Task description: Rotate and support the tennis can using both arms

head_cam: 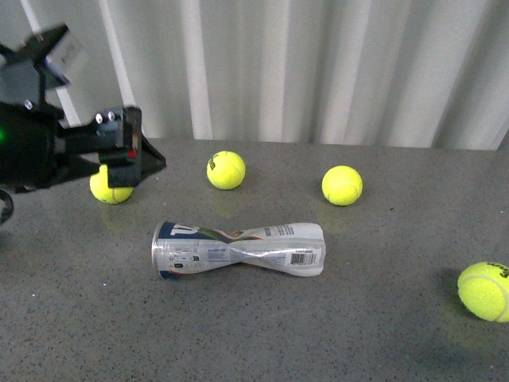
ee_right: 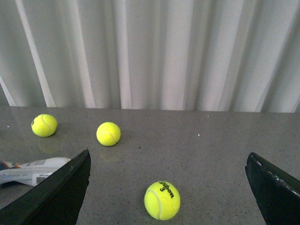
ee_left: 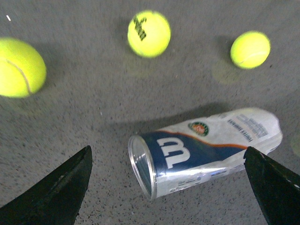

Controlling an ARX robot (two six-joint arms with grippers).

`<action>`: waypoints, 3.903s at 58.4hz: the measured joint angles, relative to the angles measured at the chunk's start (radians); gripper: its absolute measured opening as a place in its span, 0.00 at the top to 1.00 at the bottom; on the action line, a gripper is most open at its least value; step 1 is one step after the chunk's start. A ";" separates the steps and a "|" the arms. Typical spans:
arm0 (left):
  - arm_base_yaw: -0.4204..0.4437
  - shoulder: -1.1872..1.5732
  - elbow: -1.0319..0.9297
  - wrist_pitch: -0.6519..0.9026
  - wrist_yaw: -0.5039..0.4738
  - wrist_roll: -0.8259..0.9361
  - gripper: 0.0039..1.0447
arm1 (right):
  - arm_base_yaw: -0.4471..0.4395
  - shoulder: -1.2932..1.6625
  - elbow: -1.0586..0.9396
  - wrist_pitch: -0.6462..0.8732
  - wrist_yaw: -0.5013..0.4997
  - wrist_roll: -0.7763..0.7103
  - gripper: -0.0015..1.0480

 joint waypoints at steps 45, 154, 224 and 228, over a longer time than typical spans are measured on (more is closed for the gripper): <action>0.041 0.357 0.068 0.222 0.258 -0.256 0.06 | 0.000 0.000 0.000 0.000 0.000 0.000 0.07; -0.229 0.013 0.570 -1.227 -0.135 1.517 0.97 | 0.000 0.000 0.000 0.000 0.000 0.000 0.07; -0.255 0.230 0.777 -1.281 -0.215 1.513 0.37 | 0.000 0.000 0.000 0.000 0.000 0.000 0.07; -0.252 0.227 0.777 -1.276 -0.205 1.513 0.27 | 0.000 0.000 0.000 0.000 0.000 0.000 0.07</action>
